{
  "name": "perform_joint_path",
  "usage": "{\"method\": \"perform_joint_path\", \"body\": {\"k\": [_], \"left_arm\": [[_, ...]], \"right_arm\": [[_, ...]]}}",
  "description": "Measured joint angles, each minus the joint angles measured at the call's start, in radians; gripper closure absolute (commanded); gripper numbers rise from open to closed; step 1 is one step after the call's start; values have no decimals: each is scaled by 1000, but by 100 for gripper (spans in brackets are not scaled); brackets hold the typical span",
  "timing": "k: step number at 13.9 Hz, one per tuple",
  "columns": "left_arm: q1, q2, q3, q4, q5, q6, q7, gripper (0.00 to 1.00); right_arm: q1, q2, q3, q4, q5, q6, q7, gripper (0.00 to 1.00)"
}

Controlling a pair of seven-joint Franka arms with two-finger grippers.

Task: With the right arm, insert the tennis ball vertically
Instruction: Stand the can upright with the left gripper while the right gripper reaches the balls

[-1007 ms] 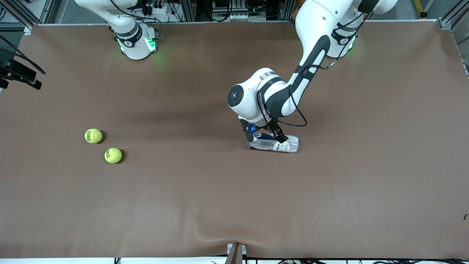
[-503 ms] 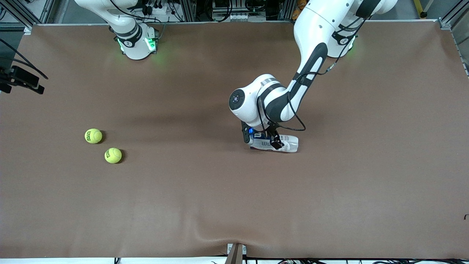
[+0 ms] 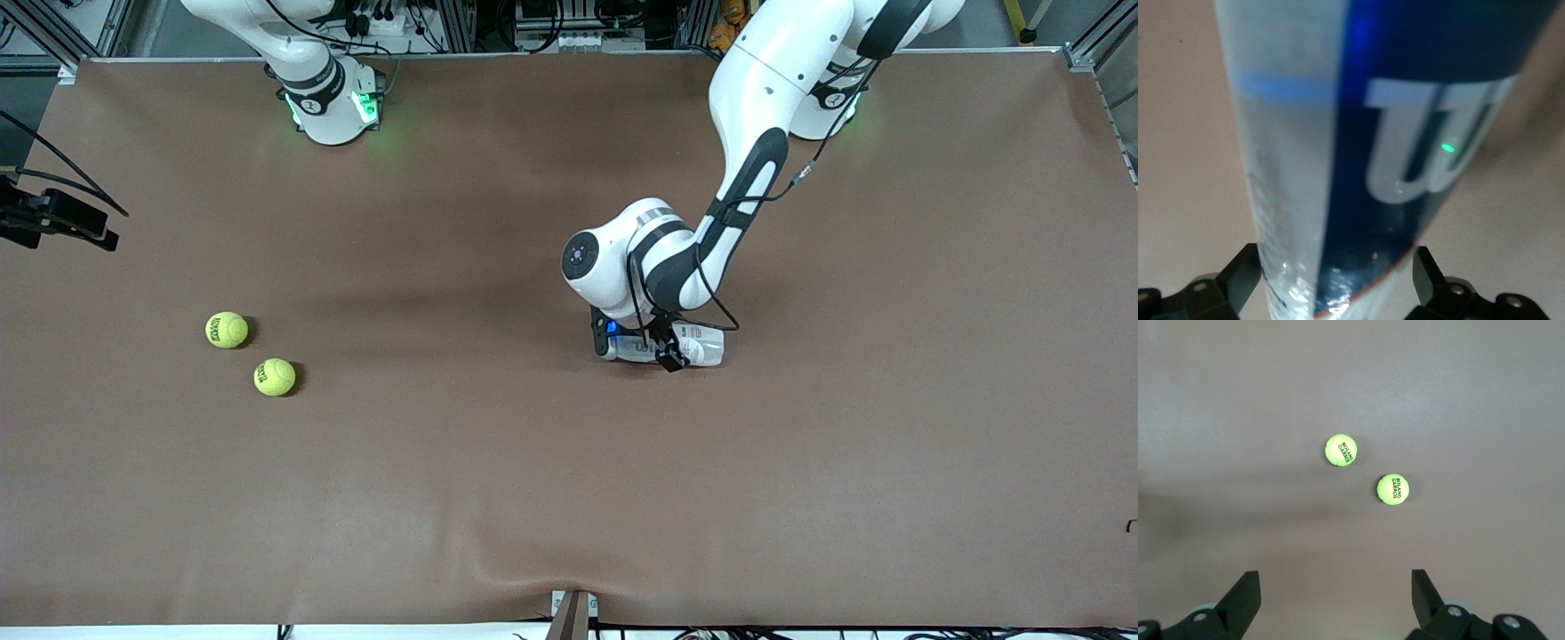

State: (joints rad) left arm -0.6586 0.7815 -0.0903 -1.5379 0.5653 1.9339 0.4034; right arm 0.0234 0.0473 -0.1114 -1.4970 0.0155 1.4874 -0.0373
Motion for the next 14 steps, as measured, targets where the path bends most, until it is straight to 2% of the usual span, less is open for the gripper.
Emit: {"method": "perform_joint_path", "body": {"k": [3,5,6,10,14], "left_arm": [[12,11,1,0,5,38,3,0],[13,17,1,0,9,48,3,19],[13,17,1,2,12,48,3,25],[12,17,1,10,14,52,3,29],[12,17,-2,18,14,96,-33,28]], "right_arm": [[0,24,0,0,0,7,0,0],[-1,40,-1,0,0,14,-1,0],[-1,44,-1,0,-1,15,-2,0],[-2,108,-1,-2,-1,34,-4,0],[-5,156,-4,-3,-1,38,-4,0]]}}
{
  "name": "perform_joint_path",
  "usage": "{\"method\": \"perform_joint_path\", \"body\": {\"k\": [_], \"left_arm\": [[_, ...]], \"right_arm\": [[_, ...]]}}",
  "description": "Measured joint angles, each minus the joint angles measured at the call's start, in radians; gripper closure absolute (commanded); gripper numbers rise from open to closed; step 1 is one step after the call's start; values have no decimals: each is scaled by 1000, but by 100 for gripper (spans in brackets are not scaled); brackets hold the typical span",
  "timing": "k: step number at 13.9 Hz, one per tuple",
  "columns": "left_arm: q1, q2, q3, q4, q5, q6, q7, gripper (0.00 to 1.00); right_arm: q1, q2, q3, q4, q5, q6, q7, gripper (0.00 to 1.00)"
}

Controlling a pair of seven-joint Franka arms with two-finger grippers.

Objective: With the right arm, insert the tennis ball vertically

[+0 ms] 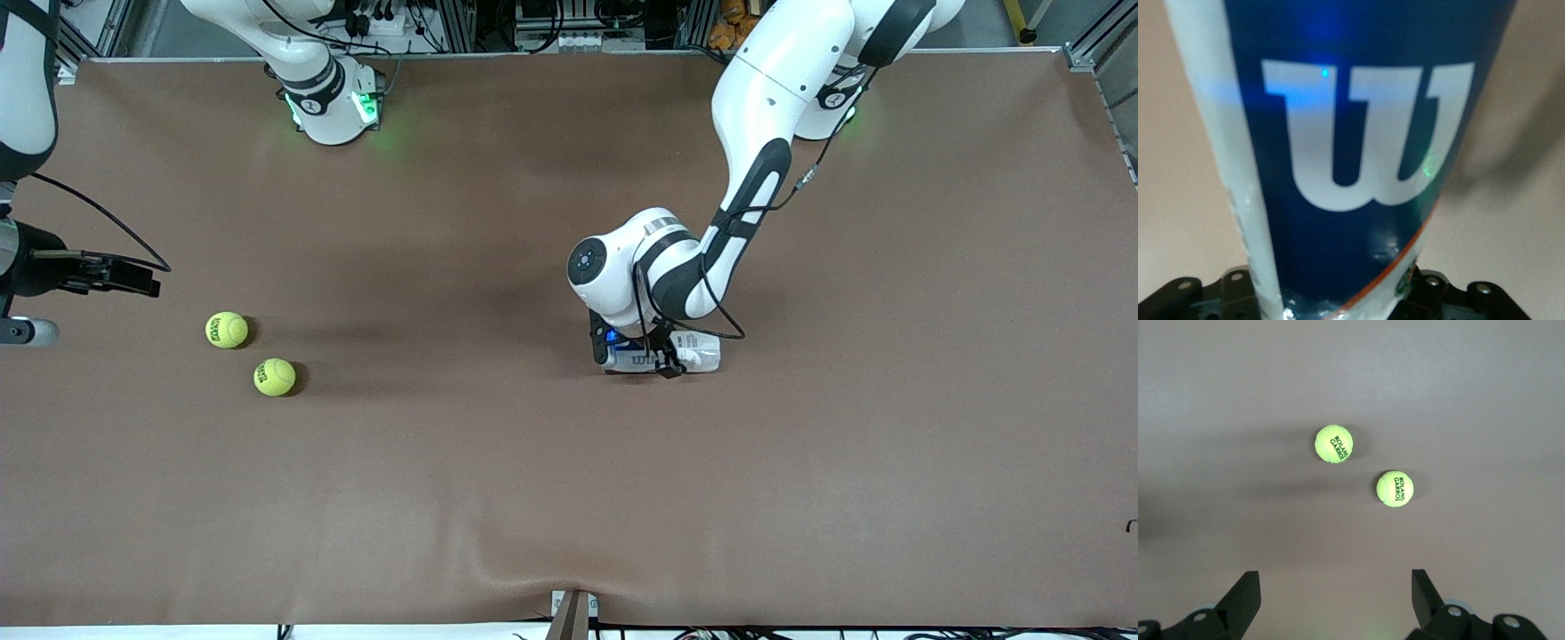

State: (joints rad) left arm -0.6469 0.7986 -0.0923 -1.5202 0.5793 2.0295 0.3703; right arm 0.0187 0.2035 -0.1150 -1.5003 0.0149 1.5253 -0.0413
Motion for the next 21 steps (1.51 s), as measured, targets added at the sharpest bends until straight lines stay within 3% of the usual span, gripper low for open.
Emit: {"method": "perform_joint_path", "body": {"k": [5,9,13,16,19,21], "left_arm": [[-11,-24,-106,77,0,127,-209,29],[-6,-53,-130,88,0,480,-583,30],[33,-50,-125,72,0,797,-838,32],[51,-20,-121,42,0,984,-908,31],[100,62,-101,-22,0,1317,-912,31],[144,96,-100,-62,0,1415,-891,30]], "right_arm": [[-1,70,0,-43,2,109,8,0],[-2,106,-1,-179,46,284,13,0],[-3,135,0,-269,62,427,14,0],[-3,177,0,-296,64,510,14,0],[-2,213,2,-344,65,613,15,0],[-2,243,3,-357,65,646,15,0]]}}
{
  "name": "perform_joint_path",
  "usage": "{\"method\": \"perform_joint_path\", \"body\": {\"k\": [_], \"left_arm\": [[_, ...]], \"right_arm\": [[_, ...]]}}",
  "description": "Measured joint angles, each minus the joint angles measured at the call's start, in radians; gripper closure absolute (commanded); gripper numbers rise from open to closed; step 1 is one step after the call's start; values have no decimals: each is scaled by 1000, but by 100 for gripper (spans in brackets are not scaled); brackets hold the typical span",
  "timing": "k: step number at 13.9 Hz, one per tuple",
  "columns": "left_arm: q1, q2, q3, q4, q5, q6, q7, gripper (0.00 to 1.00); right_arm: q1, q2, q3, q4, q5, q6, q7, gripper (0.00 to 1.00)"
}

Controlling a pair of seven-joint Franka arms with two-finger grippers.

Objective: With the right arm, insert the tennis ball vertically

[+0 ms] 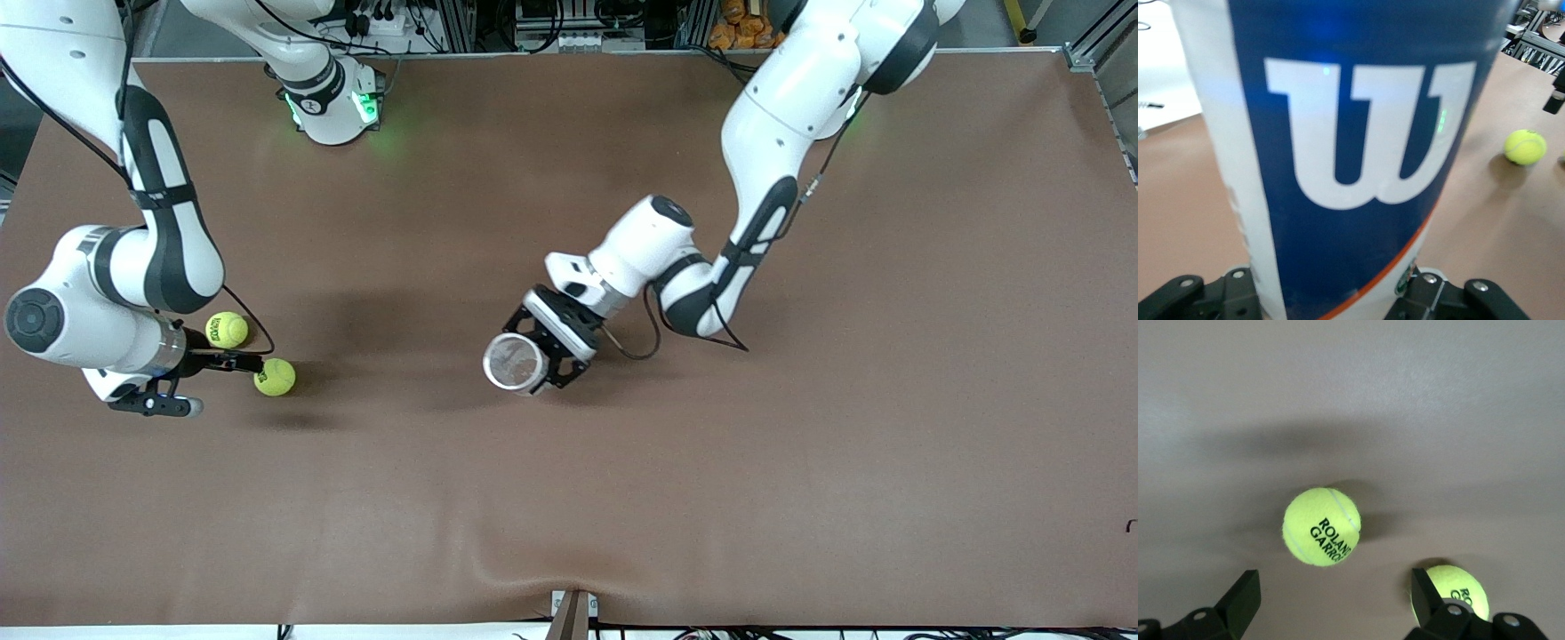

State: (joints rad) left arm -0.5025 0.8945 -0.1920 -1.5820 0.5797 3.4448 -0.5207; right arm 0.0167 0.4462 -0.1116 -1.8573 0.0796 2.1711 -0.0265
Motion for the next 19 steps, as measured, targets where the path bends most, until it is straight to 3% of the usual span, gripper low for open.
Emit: {"method": "perform_joint_path", "body": {"k": [4,10,11,14,15,19], "left_arm": [[19,18,29,-31,55,56,26,30],[106,57,39,-33,304,94,27,28],[110,65,39,-33,319,94,27,28],[115,71,39,-29,343,106,29,28],[115,71,39,-29,344,106,29,26],[117,72,39,-29,347,106,29,26]], "right_arm": [[17,48,13,-1,1,33,2,0],[20,95,13,-4,1,88,2,0],[20,103,13,-10,1,107,2,14],[20,121,13,-30,1,149,2,72],[20,118,13,-29,1,149,2,83],[20,105,24,14,3,89,9,87]]}}
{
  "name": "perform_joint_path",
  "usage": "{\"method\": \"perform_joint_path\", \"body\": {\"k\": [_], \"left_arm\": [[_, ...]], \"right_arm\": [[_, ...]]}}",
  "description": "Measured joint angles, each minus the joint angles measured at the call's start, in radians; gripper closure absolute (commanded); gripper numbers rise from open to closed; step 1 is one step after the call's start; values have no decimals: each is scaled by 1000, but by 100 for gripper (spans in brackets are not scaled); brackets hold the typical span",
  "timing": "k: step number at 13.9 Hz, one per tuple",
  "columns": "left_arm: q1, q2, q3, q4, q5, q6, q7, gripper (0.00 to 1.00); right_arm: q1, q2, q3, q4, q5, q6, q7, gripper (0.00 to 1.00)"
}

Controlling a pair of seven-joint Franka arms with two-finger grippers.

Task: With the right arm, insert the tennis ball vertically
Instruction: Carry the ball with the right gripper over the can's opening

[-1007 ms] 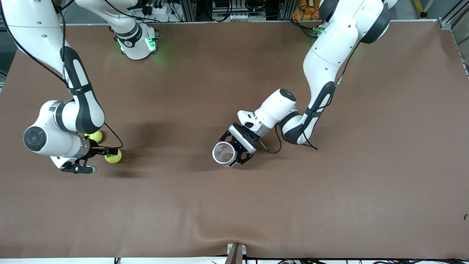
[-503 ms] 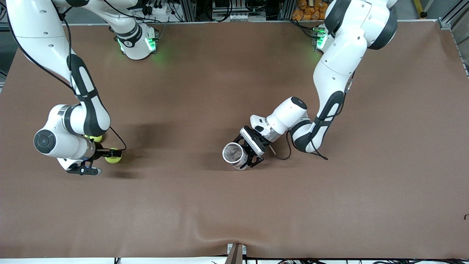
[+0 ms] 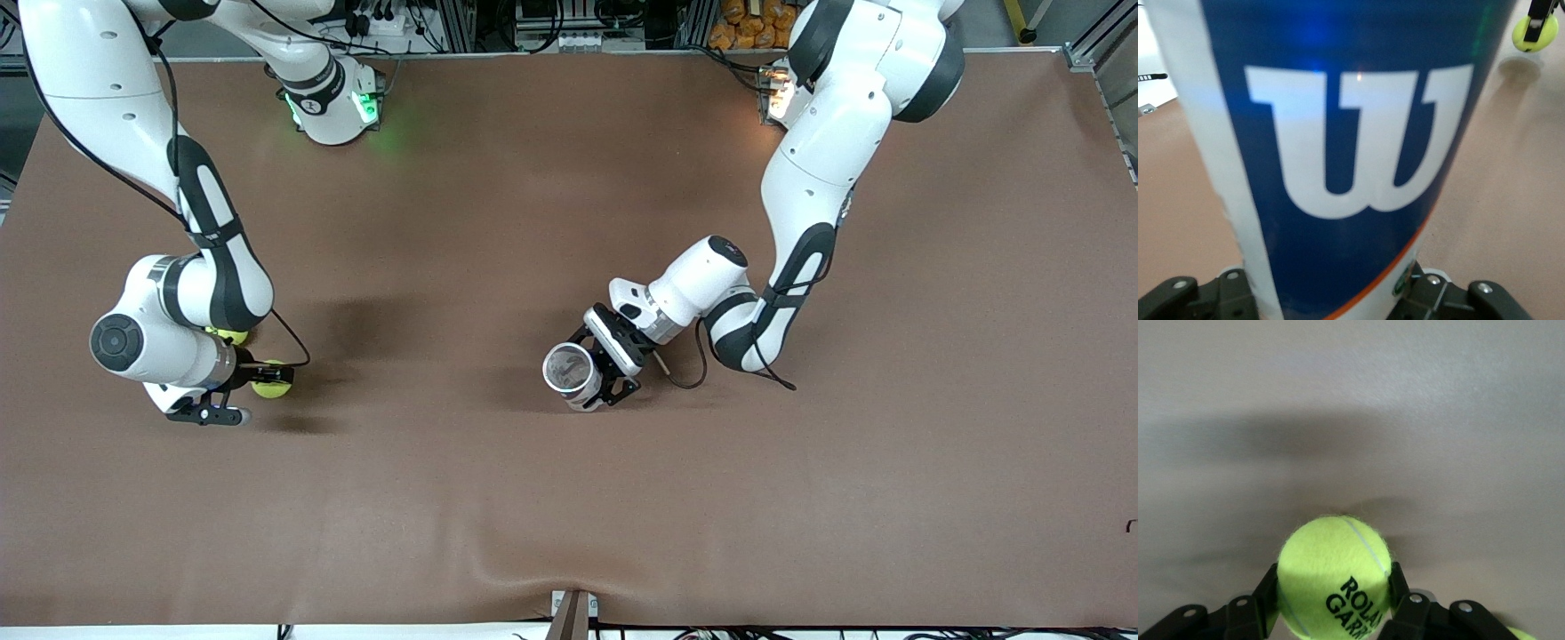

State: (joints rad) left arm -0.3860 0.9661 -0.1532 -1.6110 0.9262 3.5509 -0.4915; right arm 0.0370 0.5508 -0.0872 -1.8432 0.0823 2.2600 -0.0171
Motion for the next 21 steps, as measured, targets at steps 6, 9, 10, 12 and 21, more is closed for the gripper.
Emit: {"method": "perform_joint_path", "body": {"k": [6,9,10,12,21], "left_arm": [[10,0,0,0,25,2,0,26],[12,1,-1,0,31,3,0,26],[12,1,-1,0,32,3,0,26],[13,1,-1,1,34,3,0,26],[16,1,-4,0,36,4,0,26]], "right_arm": [[4,-49,121,266,92,-300,343,87],[8,-50,241,364,102,-324,653,87],[11,-50,286,388,103,-324,763,87],[27,-50,363,431,102,-323,959,87],[285,25,383,500,100,-9,1447,87]]}}
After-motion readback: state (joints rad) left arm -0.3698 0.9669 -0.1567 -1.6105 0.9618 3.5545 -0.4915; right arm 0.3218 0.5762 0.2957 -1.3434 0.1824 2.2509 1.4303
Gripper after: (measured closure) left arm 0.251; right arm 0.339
